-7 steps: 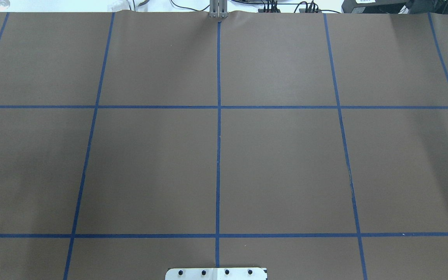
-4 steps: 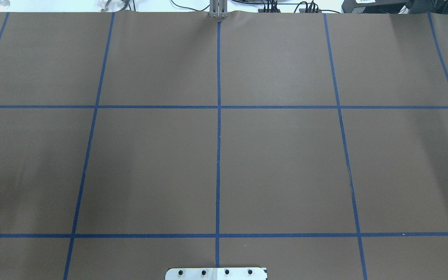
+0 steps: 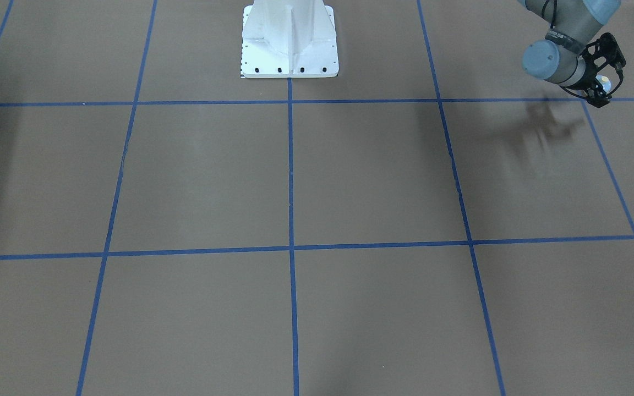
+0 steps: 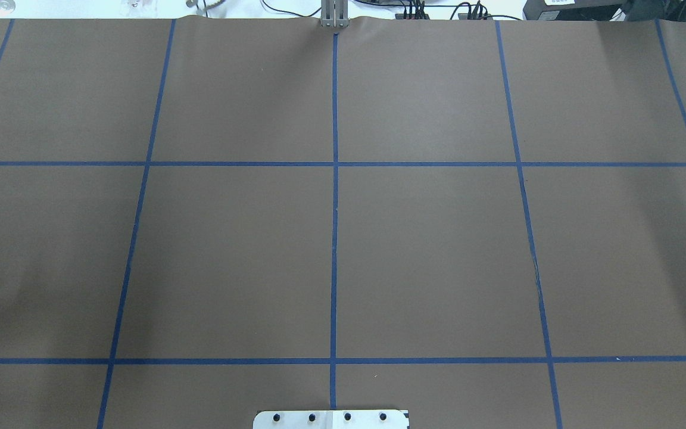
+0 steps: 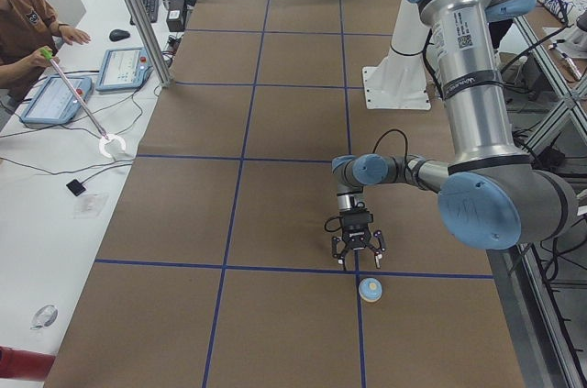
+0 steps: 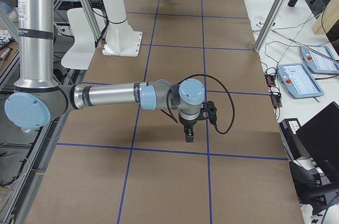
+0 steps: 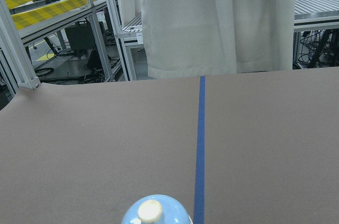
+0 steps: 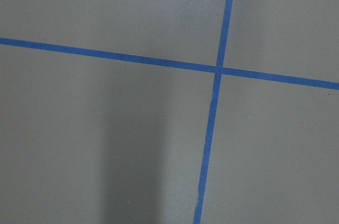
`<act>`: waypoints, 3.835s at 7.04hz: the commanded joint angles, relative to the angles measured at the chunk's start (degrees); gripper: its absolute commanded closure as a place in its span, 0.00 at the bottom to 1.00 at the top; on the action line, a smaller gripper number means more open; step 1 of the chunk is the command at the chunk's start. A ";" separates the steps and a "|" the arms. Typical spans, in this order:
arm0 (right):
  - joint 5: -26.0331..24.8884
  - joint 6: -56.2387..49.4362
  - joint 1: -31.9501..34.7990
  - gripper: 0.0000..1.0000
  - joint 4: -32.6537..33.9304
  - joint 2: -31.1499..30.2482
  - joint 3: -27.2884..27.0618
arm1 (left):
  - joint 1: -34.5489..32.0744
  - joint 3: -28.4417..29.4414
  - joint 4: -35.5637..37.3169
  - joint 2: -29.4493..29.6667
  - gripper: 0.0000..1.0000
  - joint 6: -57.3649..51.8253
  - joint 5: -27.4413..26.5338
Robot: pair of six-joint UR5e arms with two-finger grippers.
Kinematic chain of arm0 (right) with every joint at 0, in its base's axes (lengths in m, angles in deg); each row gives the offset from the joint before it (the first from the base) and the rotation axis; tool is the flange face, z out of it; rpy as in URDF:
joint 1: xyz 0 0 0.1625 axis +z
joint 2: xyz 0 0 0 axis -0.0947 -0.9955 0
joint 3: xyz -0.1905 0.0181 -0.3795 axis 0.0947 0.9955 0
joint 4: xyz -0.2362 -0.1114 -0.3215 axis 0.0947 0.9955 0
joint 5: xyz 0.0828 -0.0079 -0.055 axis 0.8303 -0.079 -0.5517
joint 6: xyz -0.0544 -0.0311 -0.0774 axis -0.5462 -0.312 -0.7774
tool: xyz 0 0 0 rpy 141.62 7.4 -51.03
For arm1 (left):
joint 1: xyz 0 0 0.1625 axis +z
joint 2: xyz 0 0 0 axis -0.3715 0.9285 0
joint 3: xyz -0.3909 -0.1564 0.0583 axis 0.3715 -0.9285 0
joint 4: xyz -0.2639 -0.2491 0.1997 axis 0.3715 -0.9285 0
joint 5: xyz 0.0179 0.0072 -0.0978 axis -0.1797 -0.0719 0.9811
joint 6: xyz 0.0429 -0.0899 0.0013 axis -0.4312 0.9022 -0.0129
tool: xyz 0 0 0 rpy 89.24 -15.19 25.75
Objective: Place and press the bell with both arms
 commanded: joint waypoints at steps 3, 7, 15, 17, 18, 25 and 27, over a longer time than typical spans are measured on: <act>0.91 0.00 0.00 0.00 -0.05 -0.12 -0.26 | 2.73 5.03 -2.45 0.84 0.00 3.73 0.07; 1.27 0.00 0.00 0.00 -0.05 -0.20 -1.04 | 5.45 7.14 -2.54 0.75 0.00 6.89 1.48; 2.50 0.09 0.00 0.00 0.22 -0.38 -2.28 | 9.06 7.41 -2.54 -0.13 0.00 9.28 4.21; 2.59 0.09 0.00 0.00 0.22 -0.56 -2.37 | 9.06 7.67 -2.72 -1.26 0.00 9.10 4.21; 2.94 0.09 0.00 0.00 0.22 -0.56 -2.37 | 9.24 7.59 -2.63 -1.18 0.00 8.49 4.21; 3.82 0.09 0.17 0.00 0.22 -0.91 -3.15 | 10.55 9.17 -2.81 -0.30 0.00 9.89 4.29; 3.91 0.09 0.35 0.00 0.48 -0.91 -3.33 | 12.04 9.34 -2.63 -0.30 0.69 14.53 4.21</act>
